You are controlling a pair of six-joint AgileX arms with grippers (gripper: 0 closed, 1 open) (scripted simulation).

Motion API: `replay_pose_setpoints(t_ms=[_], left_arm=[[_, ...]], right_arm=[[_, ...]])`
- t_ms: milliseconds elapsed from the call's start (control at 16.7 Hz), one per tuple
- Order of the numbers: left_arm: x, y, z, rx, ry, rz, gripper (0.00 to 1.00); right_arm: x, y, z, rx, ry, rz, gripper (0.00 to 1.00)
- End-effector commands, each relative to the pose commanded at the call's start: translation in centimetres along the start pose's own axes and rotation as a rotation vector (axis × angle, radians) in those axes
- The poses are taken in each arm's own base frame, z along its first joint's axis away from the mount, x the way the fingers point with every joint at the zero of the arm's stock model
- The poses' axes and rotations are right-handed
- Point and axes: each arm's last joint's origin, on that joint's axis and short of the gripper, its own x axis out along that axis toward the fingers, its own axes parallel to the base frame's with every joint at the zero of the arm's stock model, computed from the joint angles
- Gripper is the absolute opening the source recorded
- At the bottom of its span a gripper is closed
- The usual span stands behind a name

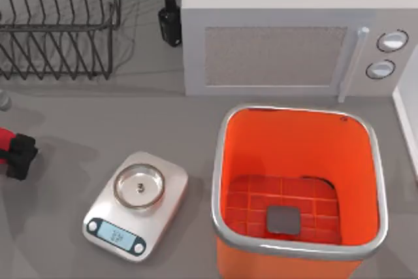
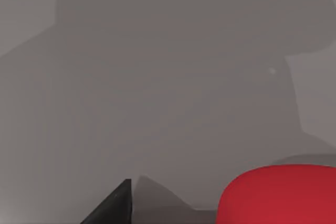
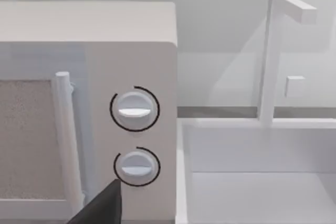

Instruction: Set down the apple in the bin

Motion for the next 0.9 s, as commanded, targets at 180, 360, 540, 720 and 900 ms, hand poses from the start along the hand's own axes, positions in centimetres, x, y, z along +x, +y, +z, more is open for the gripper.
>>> replay_pose_setpoints(t_ms=[180,360,540,720,900], left_arm=[[0.00,0.00,0.00,0.000,0.000,0.000,0.70],[0.00,0.00,0.00,0.000,0.000,0.000,0.47],[0.00,0.00,0.00,0.000,0.000,0.000,0.25],[0.00,0.00,0.00,0.000,0.000,0.000,0.02],[0.00,0.00,0.00,0.000,0.000,0.000,0.00]], right_arm=[[0.00,0.00,0.00,0.000,0.000,0.000,1.00],[0.00,0.00,0.00,0.000,0.000,0.000,1.00],[0.00,0.00,0.00,0.000,0.000,0.000,1.00],[0.00,0.00,0.00,0.000,0.000,0.000,1.00],[0.00,0.00,0.00,0.000,0.000,0.000,1.00]])
